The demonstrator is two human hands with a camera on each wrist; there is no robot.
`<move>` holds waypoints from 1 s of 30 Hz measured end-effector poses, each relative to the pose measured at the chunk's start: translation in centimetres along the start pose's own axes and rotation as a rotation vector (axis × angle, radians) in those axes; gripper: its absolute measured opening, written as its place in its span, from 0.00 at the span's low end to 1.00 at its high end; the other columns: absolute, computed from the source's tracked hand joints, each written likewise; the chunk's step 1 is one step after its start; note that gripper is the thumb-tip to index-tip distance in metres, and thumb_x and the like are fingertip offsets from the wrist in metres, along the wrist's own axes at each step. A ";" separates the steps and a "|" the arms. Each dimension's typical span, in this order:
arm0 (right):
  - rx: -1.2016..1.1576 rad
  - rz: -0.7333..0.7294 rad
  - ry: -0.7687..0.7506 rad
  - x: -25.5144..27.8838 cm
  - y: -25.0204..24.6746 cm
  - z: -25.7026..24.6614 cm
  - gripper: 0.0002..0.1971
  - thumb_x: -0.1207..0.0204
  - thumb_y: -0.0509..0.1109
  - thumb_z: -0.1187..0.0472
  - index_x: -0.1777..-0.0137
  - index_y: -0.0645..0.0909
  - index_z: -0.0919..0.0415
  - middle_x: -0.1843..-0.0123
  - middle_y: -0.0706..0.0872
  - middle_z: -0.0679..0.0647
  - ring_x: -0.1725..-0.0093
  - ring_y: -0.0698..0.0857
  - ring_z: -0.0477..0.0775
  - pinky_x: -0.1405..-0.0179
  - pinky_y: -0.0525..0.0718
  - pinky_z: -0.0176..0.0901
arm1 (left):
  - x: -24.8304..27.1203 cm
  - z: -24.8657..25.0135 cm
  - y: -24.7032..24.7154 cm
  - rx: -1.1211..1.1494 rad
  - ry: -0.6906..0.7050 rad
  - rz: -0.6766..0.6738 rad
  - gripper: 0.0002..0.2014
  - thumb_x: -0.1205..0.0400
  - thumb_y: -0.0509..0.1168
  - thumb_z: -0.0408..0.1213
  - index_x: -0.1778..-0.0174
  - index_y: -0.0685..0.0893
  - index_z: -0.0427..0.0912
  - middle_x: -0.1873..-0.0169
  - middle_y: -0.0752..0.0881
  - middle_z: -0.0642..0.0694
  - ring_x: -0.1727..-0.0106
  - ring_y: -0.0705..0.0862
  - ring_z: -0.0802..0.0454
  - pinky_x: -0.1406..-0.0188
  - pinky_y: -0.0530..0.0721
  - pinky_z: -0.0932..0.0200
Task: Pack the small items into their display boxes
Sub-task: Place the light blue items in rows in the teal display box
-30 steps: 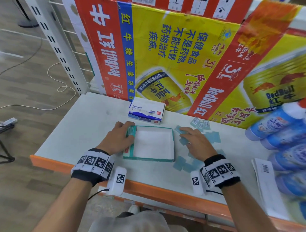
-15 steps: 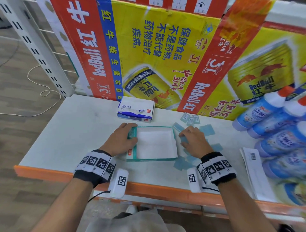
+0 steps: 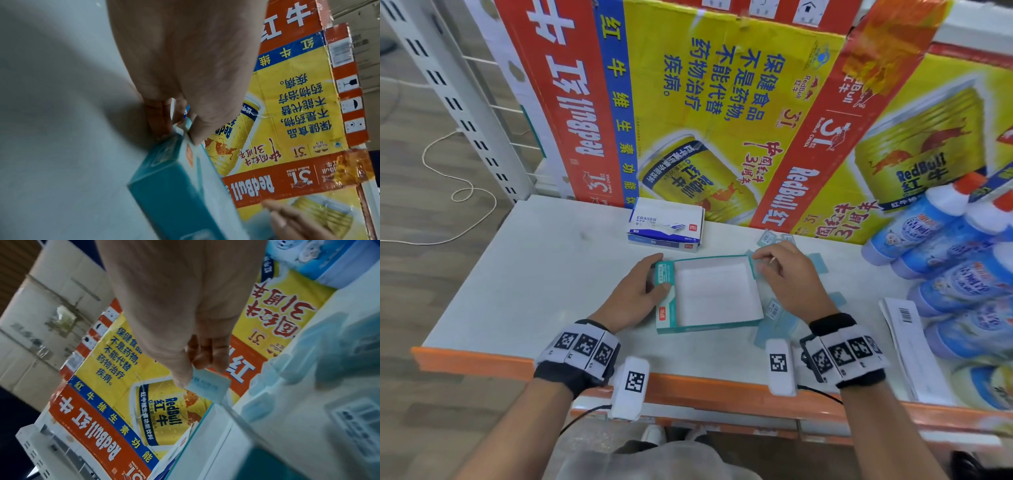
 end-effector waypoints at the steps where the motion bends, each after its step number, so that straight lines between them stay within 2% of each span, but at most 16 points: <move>1: 0.008 0.045 -0.023 0.0 -0.3 -0.6 0.06 0.22 0.65 0.66 0.49 0.83 0.58 0.57 0.75 0.42 0.62 0.76 0.36 0.59 0.70 0.19 | 0.1 0.0 -0.1 -0.006 0.005 0.008 0.25 0.16 0.62 0.42 0.23 0.62 0.54 0.33 0.78 0.50 0.52 0.84 0.63 0.65 0.78 0.76; 3: 0.011 0.144 -0.053 0.1 -1.2 -1.7 0.06 0.20 0.64 0.65 0.49 0.83 0.59 0.53 0.77 0.46 0.58 0.76 0.31 0.58 0.69 0.17 | 0.1 0.2 -0.2 -0.019 0.031 0.024 0.25 0.15 0.62 0.41 0.23 0.63 0.52 0.34 0.79 0.49 0.55 0.83 0.66 0.65 0.78 0.78; 5: -0.032 0.194 -0.050 0.3 -1.3 -2.3 0.06 0.20 0.64 0.64 0.48 0.82 0.57 0.52 0.78 0.46 0.57 0.76 0.31 0.58 0.70 0.17 | 0.1 0.5 0.0 -0.031 0.054 0.026 0.24 0.15 0.62 0.40 0.23 0.64 0.51 0.33 0.79 0.48 0.56 0.82 0.66 0.66 0.77 0.80; 6: -0.080 0.169 -0.038 0.3 -0.8 -2.6 0.06 0.20 0.64 0.63 0.49 0.82 0.54 0.52 0.79 0.45 0.57 0.77 0.32 0.58 0.71 0.17 | 0.0 0.6 0.1 -0.035 0.057 0.023 0.25 0.15 0.62 0.41 0.23 0.64 0.51 0.33 0.78 0.48 0.56 0.83 0.65 0.65 0.77 0.80; 8: -0.197 0.012 0.004 0.6 2.0 -3.0 0.08 0.21 0.65 0.64 0.51 0.82 0.50 0.53 0.83 0.43 0.58 0.79 0.32 0.58 0.74 0.19 | 0.1 0.5 0.2 -0.041 0.054 0.018 0.26 0.15 0.61 0.42 0.22 0.63 0.51 0.34 0.79 0.49 0.54 0.83 0.63 0.64 0.79 0.78; 11: -0.238 -0.212 0.056 1.2 7.0 -3.3 0.06 0.23 0.67 0.66 0.53 0.82 0.53 0.60 0.84 0.44 0.64 0.80 0.36 0.63 0.75 0.20 | 0.3 0.3 0.1 -0.058 0.049 0.025 0.27 0.15 0.61 0.44 0.20 0.61 0.53 0.42 0.82 0.50 0.55 0.84 0.63 0.65 0.78 0.79; 14: -0.250 -0.274 0.141 1.3 10.0 -2.6 0.03 0.23 0.69 0.65 0.57 0.80 0.57 0.65 0.81 0.44 0.70 0.78 0.36 0.71 0.74 0.21 | 0.5 0.1 0.1 -0.058 0.041 0.046 0.28 0.15 0.61 0.46 0.19 0.60 0.54 0.53 0.82 0.54 0.58 0.84 0.65 0.66 0.79 0.78; 17: -0.241 -0.323 0.159 1.3 11.6 -2.3 0.03 0.23 0.69 0.65 0.57 0.80 0.57 0.65 0.81 0.44 0.70 0.78 0.34 0.72 0.73 0.20 | 0.8 -0.1 0.2 -0.054 0.054 0.087 0.28 0.15 0.61 0.46 0.19 0.61 0.54 0.58 0.82 0.56 0.59 0.85 0.63 0.65 0.80 0.76; 19: -0.223 -0.349 0.136 1.4 12.1 -2.4 0.02 0.23 0.68 0.66 0.55 0.81 0.59 0.64 0.81 0.42 0.70 0.79 0.30 0.70 0.74 0.19 | 1.1 -0.2 0.2 -0.053 0.064 0.130 0.28 0.15 0.61 0.46 0.19 0.62 0.54 0.57 0.84 0.53 0.58 0.85 0.58 0.63 0.81 0.71; 21: -0.202 -0.358 0.113 1.5 12.3 -2.5 0.02 0.23 0.68 0.67 0.53 0.82 0.62 0.64 0.81 0.41 0.69 0.78 0.27 0.68 0.74 0.19 | 1.3 -0.1 0.2 -0.046 0.081 0.168 0.28 0.15 0.61 0.46 0.19 0.63 0.53 0.51 0.86 0.47 0.57 0.85 0.55 0.61 0.80 0.68; 25: -0.149 -0.348 0.082 1.7 12.2 -2.6 0.07 0.24 0.69 0.67 0.49 0.84 0.60 0.56 0.80 0.47 0.64 0.79 0.35 0.62 0.75 0.18 | 1.4 0.0 0.2 -0.044 0.117 0.209 0.26 0.15 0.60 0.45 0.20 0.64 0.51 0.40 0.84 0.41 0.59 0.80 0.60 0.64 0.75 0.78; 28: -0.126 -0.329 0.080 1.9 12.3 -2.2 0.10 0.26 0.70 0.67 0.46 0.86 0.58 0.54 0.75 0.48 0.62 0.78 0.39 0.59 0.74 0.17 | 1.5 0.0 0.3 -0.052 0.135 0.227 0.26 0.15 0.60 0.45 0.20 0.64 0.50 0.41 0.84 0.42 0.61 0.81 0.64 0.65 0.75 0.79; 30: -0.128 -0.317 0.087 2.1 12.5 -2.0 0.11 0.26 0.71 0.67 0.45 0.86 0.58 0.53 0.76 0.49 0.60 0.78 0.41 0.60 0.74 0.17 | 1.6 0.0 0.4 -0.064 0.151 0.217 0.28 0.16 0.62 0.44 0.20 0.63 0.50 0.41 0.83 0.47 0.59 0.81 0.65 0.63 0.74 0.80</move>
Point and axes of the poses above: each hand's wrist, its own x-axis away from the middle knuckle, its own y-axis out of the palm, z = x × y, the point moved 8 cm from there along -x, towards the middle knuckle
